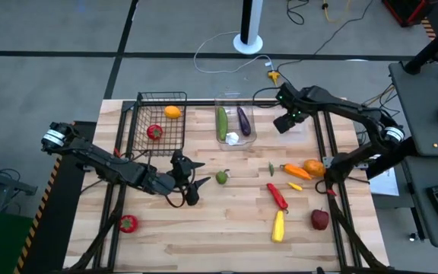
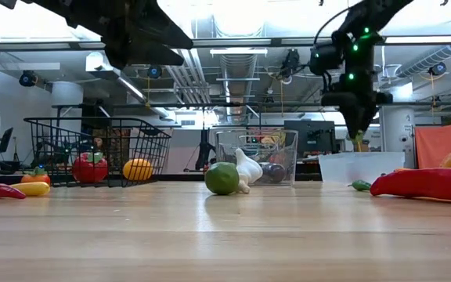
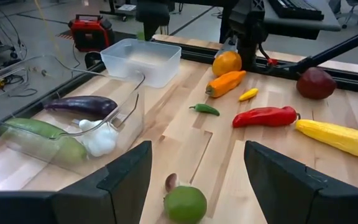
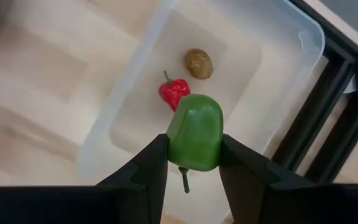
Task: Sort produce into baskets
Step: Put the green chili pepper into the right transparent bin, then put the green lime into the black wire basket
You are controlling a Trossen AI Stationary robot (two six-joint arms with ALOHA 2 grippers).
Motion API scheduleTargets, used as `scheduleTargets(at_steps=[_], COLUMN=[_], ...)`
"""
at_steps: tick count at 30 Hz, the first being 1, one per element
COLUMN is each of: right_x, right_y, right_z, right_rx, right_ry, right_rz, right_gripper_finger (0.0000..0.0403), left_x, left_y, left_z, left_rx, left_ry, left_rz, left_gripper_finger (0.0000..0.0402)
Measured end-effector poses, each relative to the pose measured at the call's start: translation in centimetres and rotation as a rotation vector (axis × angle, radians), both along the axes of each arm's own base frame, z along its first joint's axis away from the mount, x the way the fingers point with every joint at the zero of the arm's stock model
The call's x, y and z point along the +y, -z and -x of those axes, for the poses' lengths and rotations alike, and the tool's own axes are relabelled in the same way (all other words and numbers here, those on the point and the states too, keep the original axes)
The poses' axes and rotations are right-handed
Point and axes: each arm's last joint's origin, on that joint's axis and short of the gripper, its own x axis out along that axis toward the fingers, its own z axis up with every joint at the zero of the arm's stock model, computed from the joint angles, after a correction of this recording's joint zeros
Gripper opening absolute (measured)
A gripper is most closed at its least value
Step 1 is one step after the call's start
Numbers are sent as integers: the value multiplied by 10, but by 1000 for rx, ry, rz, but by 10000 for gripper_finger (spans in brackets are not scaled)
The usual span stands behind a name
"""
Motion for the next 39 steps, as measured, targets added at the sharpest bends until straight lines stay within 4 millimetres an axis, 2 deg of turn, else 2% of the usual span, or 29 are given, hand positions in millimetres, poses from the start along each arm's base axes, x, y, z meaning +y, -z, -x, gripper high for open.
scheduleTargets(at_steps=[7,16,21,30,34,39], right_x=[-8,-14,-15,-4,13,45], right_y=[21,33,35,12,-5,-29], right_z=[9,7,6,7,4,-2], right_rx=[-13,-22,-10,-149,-221,-334], right_ry=[48,62,56,18,-25,-106], right_rz=[24,38,28,28,61,112], right_gripper_finger=[121,187,207,206,206,205], left_x=[1,-2,-3,-3,-2,-2], left_y=[-5,-27,-34,-35,-33,-28], left_z=[-2,-10,-12,-12,-11,-9], left_rx=[2,-18,-2,26,37,68], left_ry=[5,32,41,41,32,43], left_rz=[-30,-97,-125,-132,-107,-35], left_gripper_finger=[237,237,237,237,237,237])
